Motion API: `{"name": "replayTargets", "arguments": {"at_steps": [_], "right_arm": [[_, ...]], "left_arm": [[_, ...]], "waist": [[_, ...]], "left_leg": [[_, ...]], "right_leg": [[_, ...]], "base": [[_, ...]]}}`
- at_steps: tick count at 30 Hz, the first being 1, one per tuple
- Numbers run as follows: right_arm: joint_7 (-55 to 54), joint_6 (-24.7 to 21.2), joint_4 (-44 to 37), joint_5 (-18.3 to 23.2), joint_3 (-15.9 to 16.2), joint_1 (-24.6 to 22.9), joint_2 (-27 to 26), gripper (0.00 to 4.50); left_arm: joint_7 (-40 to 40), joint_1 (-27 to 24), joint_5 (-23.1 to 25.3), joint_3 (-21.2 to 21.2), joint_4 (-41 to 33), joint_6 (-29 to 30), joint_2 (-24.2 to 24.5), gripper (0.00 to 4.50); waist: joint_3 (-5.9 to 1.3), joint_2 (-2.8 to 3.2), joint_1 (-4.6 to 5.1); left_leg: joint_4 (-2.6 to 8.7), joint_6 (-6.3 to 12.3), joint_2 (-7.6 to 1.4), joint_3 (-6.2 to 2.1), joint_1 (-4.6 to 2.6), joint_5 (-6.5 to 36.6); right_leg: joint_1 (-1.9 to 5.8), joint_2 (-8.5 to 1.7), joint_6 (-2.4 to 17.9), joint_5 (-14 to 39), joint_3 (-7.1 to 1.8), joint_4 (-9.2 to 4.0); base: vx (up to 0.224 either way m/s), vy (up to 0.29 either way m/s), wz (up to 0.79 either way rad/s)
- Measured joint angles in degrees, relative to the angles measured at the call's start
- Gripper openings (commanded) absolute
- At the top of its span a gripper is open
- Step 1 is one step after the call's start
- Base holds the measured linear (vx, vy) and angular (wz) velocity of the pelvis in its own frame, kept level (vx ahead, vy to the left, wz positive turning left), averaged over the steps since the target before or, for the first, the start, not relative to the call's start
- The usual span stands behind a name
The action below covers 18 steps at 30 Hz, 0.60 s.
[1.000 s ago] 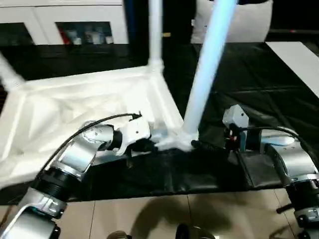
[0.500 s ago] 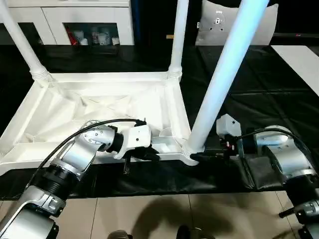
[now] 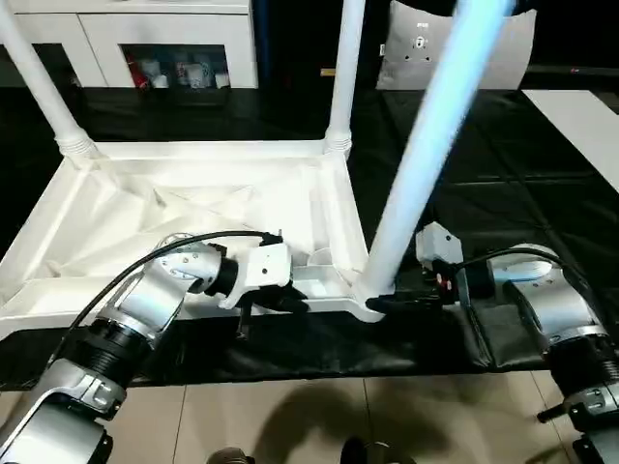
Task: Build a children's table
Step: Rotate leg to tighten
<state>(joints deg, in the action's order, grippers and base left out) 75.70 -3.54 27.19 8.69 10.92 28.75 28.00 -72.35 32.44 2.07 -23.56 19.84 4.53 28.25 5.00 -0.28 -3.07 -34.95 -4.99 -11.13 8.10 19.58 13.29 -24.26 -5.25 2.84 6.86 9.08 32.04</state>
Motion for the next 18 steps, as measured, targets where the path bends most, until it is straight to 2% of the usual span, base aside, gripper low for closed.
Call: {"name": "replayTargets", "arguments": {"at_steps": [4,8,13,16,18], "right_arm": [[-5.8,-6.5,-4.5,0.7,-2.1,-3.3,-2.7,2.74],[-19.9,-12.6,-5.8,-0.4,-5.4,-3.7,-8.6,2.73],[-37.8,-20.0,-6.0,-1.8,-10.7,-1.8,-16.6,2.72],[-46.6,-22.3,-5.4,-3.0,-13.0,0.2,-20.4,2.72],[-50.7,-21.9,-4.4,-3.7,-14.1,1.1,-22.3,3.28]], "left_arm": [[1.9,-0.4,-0.4,1.9,-0.8,5.9,-1.6,0.00],[10.3,-0.5,0.1,5.4,-1.0,15.2,-5.6,0.00],[21.8,-0.6,0.1,8.7,-2.1,24.8,-13.3,0.00],[28.1,-0.5,0.1,10.5,-2.3,28.0,-17.9,0.00],[31.5,-0.4,0.9,11.0,-2.7,29.6,-20.3,0.00]], "waist": [[0.02,-0.01,0.31],[0.06,0.00,1.58],[0.31,0.68,4.62],[0.37,0.76,6.01],[0.37,0.75,6.32]], "left_leg": [[0.04,-0.05,-0.02,0.06,-0.33,0.0],[0.01,-0.51,0.05,0.11,-0.56,0.1],[0.02,-0.49,-0.77,-0.18,-0.38,0.1],[0.00,-0.46,-0.80,-0.22,-0.03,0.1],[0.02,-0.44,-0.77,-0.20,-0.03,0.1]], "right_leg": [[0.27,0.01,0.0,0.0,-0.02,0.00],[0.51,0.01,-0.1,0.0,0.05,-0.41],[1.51,-0.04,-0.1,0.0,2.00,-2.97],[1.49,-0.25,-0.1,0.0,2.53,-3.42],[1.44,-0.29,-0.1,0.0,2.51,-3.33]], "base": [[0.000,0.000,0.00],[0.000,0.000,0.00],[0.000,0.000,0.00],[0.000,0.000,0.00],[0.000,0.000,0.00]]}}
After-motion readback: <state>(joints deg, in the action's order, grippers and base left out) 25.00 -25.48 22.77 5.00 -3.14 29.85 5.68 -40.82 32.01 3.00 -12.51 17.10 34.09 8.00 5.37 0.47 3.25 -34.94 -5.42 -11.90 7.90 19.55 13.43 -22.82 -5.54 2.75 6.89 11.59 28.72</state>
